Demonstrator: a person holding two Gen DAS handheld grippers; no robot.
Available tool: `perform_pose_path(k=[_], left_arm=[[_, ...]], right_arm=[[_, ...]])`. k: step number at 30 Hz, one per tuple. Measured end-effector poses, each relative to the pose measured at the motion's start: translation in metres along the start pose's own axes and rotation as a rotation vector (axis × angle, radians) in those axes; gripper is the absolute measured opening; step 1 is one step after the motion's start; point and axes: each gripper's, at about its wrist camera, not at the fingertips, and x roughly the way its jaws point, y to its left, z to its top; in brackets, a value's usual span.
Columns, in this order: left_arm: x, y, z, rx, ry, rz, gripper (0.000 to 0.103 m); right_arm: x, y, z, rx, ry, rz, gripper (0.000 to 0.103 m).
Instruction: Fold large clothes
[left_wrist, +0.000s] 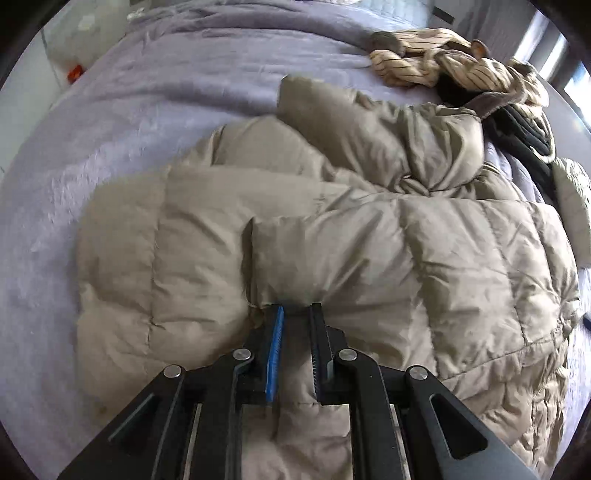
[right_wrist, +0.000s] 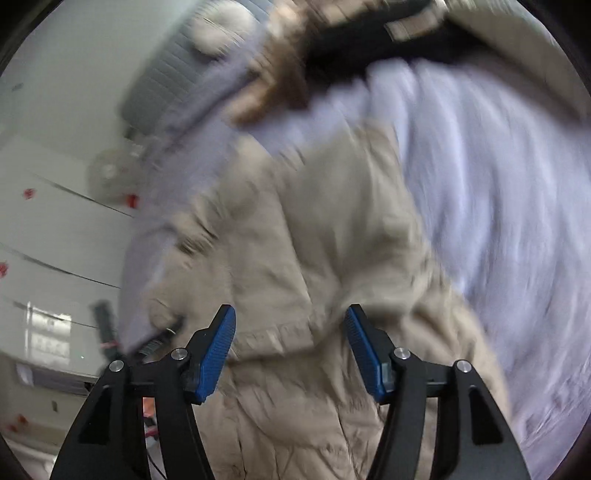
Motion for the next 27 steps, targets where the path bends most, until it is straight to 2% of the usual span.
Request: perform_pose_path(k=[1, 3, 6, 7, 8, 9, 10, 11, 13, 16, 20, 23, 27], left_arm=[[0.001, 0.003, -0.001, -0.005, 0.002, -0.002, 0.014], [0.003, 0.007, 0.000, -0.004, 0.008, 0.006, 0.014], [0.005, 0.008, 0.000, 0.016, 0.010, 0.032, 0.014], [0.005, 0.008, 0.000, 0.018, 0.009, 0.037, 0.014], [0.004, 0.007, 0.000, 0.016, 0.008, 0.041, 0.014], [0.004, 0.007, 0.000, 0.014, 0.008, 0.043, 0.014], [0.005, 0.008, 0.001, 0.010, 0.009, 0.046, 0.014], [0.006, 0.009, 0.002, 0.007, 0.009, 0.054, 0.014], [0.010, 0.005, 0.004, 0.004, 0.008, 0.059, 0.014], [0.014, 0.002, 0.006, 0.007, 0.000, 0.055, 0.014], [0.018, -0.004, 0.006, 0.017, 0.001, 0.069, 0.014], [0.017, -0.004, 0.006, 0.017, 0.003, 0.068, 0.014], [0.017, -0.004, 0.006, 0.013, 0.002, 0.067, 0.014]], right_arm=[[-0.007, -0.003, 0.009, 0.000, -0.046, -0.017, 0.068], [-0.007, -0.025, 0.030, 0.081, -0.098, -0.073, 0.071], [0.020, -0.078, 0.056, 0.334, -0.074, 0.016, 0.071], [0.038, -0.095, 0.062, 0.430, -0.033, 0.081, 0.071], [0.053, -0.104, 0.066, 0.490, 0.000, 0.126, 0.068], [0.064, -0.106, 0.069, 0.505, 0.024, 0.151, 0.052], [0.073, -0.100, 0.072, 0.475, 0.039, 0.142, 0.032], [0.078, -0.094, 0.074, 0.429, 0.045, 0.108, 0.030], [0.086, -0.079, 0.083, 0.270, 0.039, -0.017, 0.024], [0.099, -0.087, 0.086, 0.216, 0.049, -0.121, 0.024], [0.096, -0.102, 0.081, 0.238, 0.029, -0.151, 0.024], [0.065, -0.081, 0.078, 0.164, -0.025, -0.245, 0.024], [0.027, -0.040, 0.054, -0.004, -0.088, -0.272, 0.024]])
